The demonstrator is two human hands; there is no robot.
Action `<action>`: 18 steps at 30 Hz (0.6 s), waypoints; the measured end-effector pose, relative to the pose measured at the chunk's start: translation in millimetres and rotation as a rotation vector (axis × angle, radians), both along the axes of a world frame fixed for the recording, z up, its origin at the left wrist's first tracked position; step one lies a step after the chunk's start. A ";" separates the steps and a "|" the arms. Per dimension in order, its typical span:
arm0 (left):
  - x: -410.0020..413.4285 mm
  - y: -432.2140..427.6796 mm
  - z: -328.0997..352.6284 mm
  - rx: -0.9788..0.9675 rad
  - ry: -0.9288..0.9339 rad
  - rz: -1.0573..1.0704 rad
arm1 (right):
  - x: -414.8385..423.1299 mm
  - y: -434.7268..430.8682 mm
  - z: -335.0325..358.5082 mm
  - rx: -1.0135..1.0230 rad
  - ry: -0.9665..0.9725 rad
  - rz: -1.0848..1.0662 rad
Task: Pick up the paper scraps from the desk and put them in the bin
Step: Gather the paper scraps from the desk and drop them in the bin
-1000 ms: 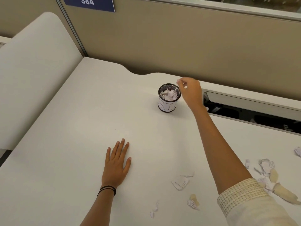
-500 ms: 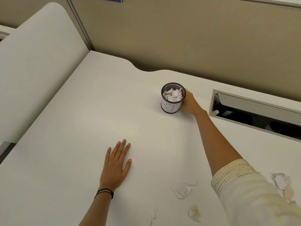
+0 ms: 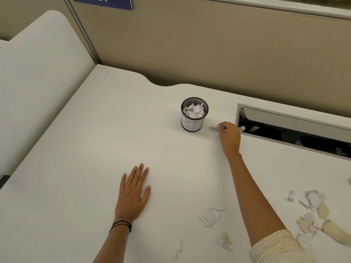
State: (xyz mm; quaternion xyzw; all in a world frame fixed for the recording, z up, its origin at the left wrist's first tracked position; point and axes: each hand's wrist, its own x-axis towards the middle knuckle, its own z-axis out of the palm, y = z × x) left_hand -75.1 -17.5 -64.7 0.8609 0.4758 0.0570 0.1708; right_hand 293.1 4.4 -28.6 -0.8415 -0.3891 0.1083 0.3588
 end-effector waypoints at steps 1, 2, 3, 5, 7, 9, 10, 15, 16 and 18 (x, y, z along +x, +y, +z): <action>0.3 0.1 0.0 0.001 -0.004 -0.001 | -0.7 -0.5 5.9 0.043 0.059 -0.053; 0.1 0.0 -0.2 0.003 -0.008 -0.002 | -3.1 -0.8 12.5 0.074 0.078 -0.078; -0.3 -0.1 -0.6 0.004 -0.010 -0.003 | -6.4 -0.6 20.2 0.109 0.069 -0.078; -0.8 0.2 -1.3 0.008 -0.012 0.001 | -15.1 2.7 36.9 0.193 0.042 -0.071; -0.2 0.6 -2.1 0.012 -0.011 0.003 | -23.6 9.7 53.1 0.293 0.049 -0.088; 0.0 0.6 -2.7 0.017 -0.014 -0.001 | -30.0 18.8 64.2 0.363 0.060 -0.075; -0.3 0.8 -2.8 0.019 -0.013 -0.002 | -32.9 22.8 67.5 0.372 0.056 -0.057; -1.6 0.6 -3.9 0.023 -0.002 -0.007 | -40.3 34.9 76.7 0.302 0.100 0.085; -1.7 0.9 -4.0 0.023 -0.003 -0.008 | -40.8 34.5 79.4 0.277 0.135 0.124; -1.9 1.5 -4.6 0.025 -0.003 -0.014 | -42.2 28.5 85.2 0.230 0.188 0.203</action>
